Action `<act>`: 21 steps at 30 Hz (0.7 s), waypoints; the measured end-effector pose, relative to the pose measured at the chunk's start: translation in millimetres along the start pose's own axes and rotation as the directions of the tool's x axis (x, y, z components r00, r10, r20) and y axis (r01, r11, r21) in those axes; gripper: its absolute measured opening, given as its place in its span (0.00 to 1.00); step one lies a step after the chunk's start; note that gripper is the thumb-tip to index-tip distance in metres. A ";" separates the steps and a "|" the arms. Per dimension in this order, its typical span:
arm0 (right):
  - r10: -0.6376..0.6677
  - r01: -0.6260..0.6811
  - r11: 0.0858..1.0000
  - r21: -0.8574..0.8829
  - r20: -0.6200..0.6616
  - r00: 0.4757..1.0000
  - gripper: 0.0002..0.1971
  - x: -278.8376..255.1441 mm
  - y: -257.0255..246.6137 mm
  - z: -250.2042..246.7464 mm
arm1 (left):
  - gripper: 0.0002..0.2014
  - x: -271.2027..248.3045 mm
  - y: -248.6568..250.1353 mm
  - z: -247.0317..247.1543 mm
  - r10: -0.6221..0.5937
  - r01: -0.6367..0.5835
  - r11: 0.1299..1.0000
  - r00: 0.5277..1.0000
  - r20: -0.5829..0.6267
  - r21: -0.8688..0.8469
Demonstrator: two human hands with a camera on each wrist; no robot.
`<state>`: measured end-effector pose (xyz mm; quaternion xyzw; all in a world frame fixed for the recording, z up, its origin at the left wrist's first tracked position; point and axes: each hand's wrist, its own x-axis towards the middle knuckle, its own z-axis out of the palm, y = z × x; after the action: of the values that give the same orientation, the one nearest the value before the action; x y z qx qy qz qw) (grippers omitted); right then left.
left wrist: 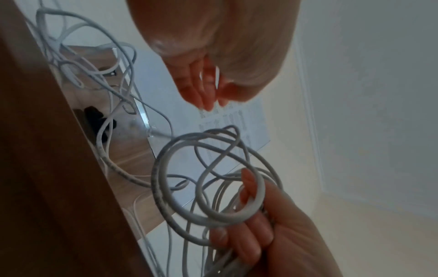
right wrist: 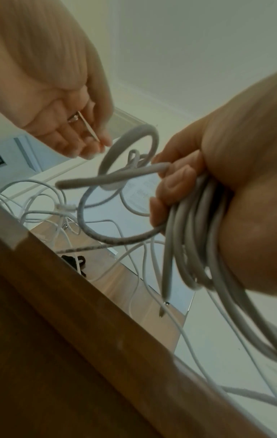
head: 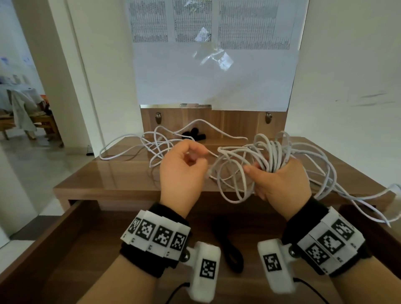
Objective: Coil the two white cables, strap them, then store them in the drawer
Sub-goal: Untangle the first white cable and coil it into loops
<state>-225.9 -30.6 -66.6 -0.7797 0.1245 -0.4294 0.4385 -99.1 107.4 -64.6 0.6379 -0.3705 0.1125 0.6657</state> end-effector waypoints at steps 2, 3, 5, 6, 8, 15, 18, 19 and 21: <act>-0.006 0.006 1.000 0.008 0.032 0.999 0.16 1.1 -0.1 -0.4 | 0.07 -0.6 3.6 -1.3 -0.013 0.013 0.998 1.000 0.001 -0.068; -0.009 0.008 1.000 0.012 0.044 0.999 0.16 0.5 -0.2 0.5 | 0.09 -2.5 5.8 -0.4 -0.020 0.024 0.996 0.999 0.048 -0.082; -0.034 0.034 0.999 0.002 0.052 0.998 0.13 -2.7 -1.6 3.2 | 0.11 -6.5 6.2 4.4 -0.045 0.057 0.996 0.987 0.152 -0.073; -0.050 0.051 0.999 -0.015 0.060 0.997 0.12 -4.2 -2.7 4.2 | 0.11 -7.3 4.4 7.4 -0.068 0.080 0.995 0.982 0.176 -0.062; -0.066 0.069 0.997 -0.046 0.077 0.995 0.11 -4.9 -3.5 4.1 | 0.07 -8.5 3.1 11.4 -0.115 0.135 0.987 0.972 0.206 -0.088; 0.027 -0.027 1.000 -0.010 -0.019 0.999 0.18 -1.7 -6.2 -1.1 | 0.10 3.1 0.0 4.7 -0.396 0.478 0.519 0.869 0.296 -0.709; 0.209 -0.169 0.942 0.290 -0.111 0.972 0.20 10.4 3.4 -14.7 | 0.12 20.0 -10.2 -18.7 -0.388 0.378 0.077 0.864 0.321 -0.923; 0.259 -0.192 0.893 0.407 -0.116 0.959 0.20 14.8 6.8 -21.0 | 0.15 24.9 -14.0 -25.8 -0.374 0.352 0.011 0.869 0.323 -0.936; 0.336 -0.226 0.787 0.573 -0.092 0.937 0.20 22.4 10.8 -30.9 | 0.20 31.6 -19.2 -35.5 -0.359 0.318 0.030 0.888 0.287 -0.947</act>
<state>-234.5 -67.5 -55.0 -0.5470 0.1508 -0.4483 0.6907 -52.5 127.2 -56.0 0.1072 -0.1787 -0.3094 0.9278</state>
